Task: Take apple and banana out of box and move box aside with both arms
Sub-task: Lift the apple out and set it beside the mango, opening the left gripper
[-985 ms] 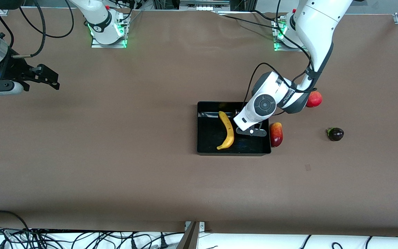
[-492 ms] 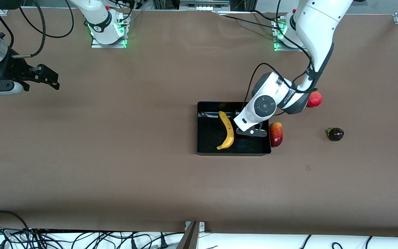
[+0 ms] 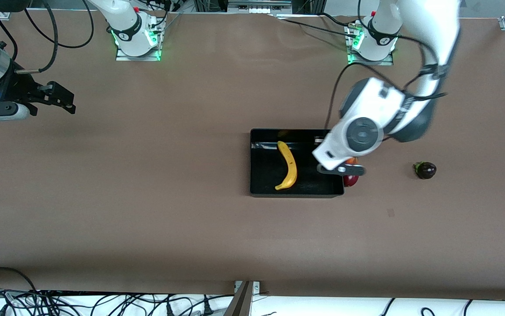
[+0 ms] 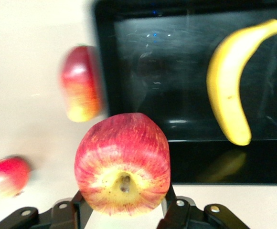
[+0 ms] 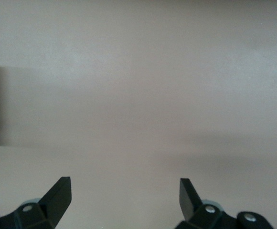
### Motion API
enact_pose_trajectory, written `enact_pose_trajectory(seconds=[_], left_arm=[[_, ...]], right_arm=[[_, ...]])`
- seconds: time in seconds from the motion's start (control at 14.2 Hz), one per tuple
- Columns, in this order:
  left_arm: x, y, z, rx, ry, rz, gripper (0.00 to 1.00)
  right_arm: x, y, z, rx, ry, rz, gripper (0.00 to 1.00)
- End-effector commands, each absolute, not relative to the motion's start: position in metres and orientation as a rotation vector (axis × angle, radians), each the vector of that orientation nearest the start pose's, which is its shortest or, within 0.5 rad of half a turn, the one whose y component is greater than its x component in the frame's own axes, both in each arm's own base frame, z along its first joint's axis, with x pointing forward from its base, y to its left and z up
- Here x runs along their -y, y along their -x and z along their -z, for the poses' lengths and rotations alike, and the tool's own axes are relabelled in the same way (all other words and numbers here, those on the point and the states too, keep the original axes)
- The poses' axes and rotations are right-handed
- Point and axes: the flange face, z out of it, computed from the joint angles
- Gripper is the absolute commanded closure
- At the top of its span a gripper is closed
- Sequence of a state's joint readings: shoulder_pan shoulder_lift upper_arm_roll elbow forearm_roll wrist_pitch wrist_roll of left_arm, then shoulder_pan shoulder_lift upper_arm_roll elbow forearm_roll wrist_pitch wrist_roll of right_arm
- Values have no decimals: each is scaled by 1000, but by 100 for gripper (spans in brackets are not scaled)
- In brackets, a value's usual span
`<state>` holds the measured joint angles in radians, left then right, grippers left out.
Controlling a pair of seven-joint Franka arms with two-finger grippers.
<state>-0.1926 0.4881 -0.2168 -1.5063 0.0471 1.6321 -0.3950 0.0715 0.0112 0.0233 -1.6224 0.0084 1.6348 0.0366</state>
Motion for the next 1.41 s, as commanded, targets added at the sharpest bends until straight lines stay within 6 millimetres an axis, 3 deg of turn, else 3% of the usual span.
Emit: enact_pose_trajectory(seconds=[0.0,0.21,0.28,0.35,0.49,0.56,0.84,0.91,0.98,1.06,1.2,1.34], left_arm=[[163,-623,-359,-102,2982,-617,87],[118,-615,-326,-131,2853,-715,87],[105,-610,-308,-133,2804,-745,87],[99,-597,-276,-137,2780,-815,89],[99,-571,-234,-177,2789,-811,89],[98,-563,-223,-185,2807,-783,89],[101,-555,-206,-196,2851,-725,87],[102,-555,-206,-195,2853,-723,67],[102,-555,-206,-198,2852,-725,18],[101,-554,-204,-202,2844,-744,0],[103,-555,-206,-202,2846,-740,0],[106,-564,-232,-196,2843,-718,0]], right_arm=[[-52,-559,-605,84,3141,5,0],[-52,-559,-605,84,3141,5,0],[-52,-559,-606,84,3141,7,0],[-52,-559,-605,84,3142,3,0],[-52,-559,-605,84,3142,3,0],[-52,-559,-605,84,3142,3,0],[-52,-559,-605,84,3142,3,0],[-52,-559,-606,84,3142,5,0],[-52,-559,-605,84,3142,3,0],[-52,-559,-605,84,3141,5,0],[-52,-559,-605,84,3141,5,0],[-52,-559,-605,84,3142,3,0]])
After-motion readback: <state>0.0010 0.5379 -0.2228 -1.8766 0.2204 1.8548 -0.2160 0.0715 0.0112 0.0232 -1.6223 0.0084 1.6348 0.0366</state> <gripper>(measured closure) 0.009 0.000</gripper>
